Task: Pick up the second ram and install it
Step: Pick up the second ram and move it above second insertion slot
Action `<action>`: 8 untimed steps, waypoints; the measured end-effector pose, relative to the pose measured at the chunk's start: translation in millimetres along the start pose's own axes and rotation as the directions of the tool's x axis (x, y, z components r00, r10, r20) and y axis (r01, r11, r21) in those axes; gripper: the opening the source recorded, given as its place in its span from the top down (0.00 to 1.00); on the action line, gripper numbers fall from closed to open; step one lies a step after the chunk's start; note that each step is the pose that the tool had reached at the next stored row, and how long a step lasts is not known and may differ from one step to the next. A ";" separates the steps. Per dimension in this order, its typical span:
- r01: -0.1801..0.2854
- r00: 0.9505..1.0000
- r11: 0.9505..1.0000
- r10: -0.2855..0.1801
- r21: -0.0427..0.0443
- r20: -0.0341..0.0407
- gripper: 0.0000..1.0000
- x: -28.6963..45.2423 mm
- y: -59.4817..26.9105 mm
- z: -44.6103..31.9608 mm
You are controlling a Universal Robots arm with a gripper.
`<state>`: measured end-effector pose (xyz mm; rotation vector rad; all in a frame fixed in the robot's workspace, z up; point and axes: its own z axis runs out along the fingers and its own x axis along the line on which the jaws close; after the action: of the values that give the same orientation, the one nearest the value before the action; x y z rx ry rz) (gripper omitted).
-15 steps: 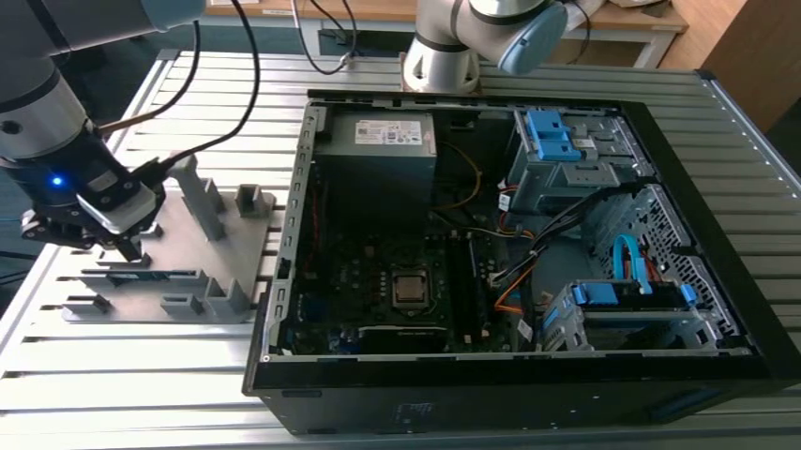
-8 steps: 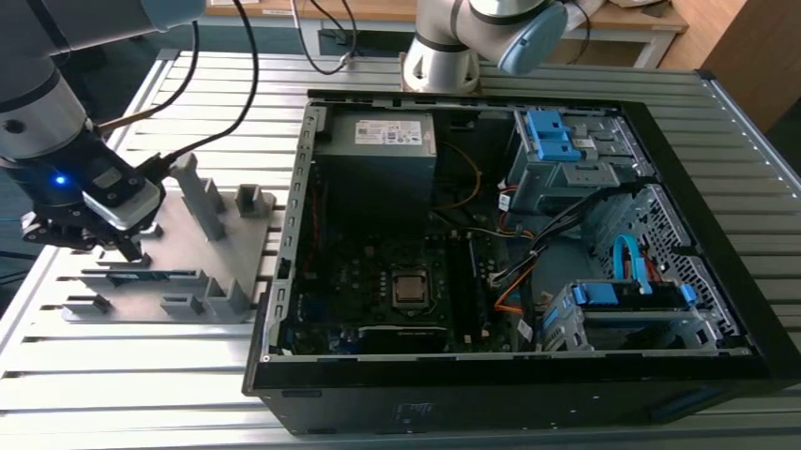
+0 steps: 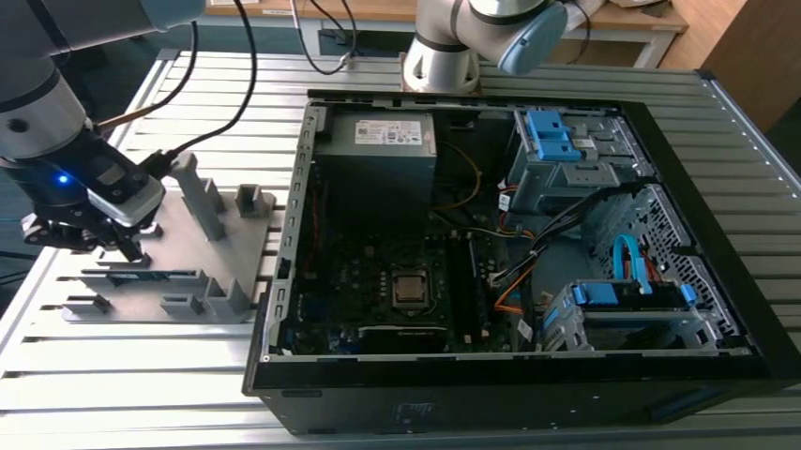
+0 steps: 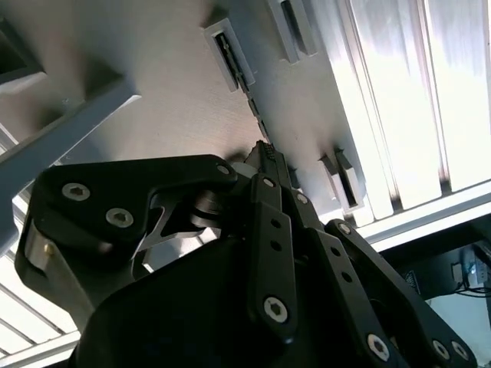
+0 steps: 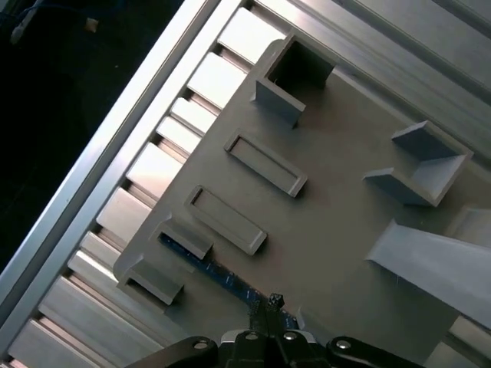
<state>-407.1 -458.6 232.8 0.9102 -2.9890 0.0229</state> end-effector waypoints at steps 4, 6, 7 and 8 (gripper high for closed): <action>0.031 1.000 1.000 -0.031 0.001 0.000 0.90 0.0 0.0 0.0; 0.047 0.999 0.999 -0.047 0.001 0.000 0.90 0.0 0.0 0.0; 0.055 0.998 0.998 -0.055 0.001 0.000 0.90 0.0 0.0 0.0; 0.064 0.998 0.998 -0.064 0.001 0.001 0.90 0.0 0.0 0.0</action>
<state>-407.1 -458.5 232.8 1.0056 -2.9587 0.0237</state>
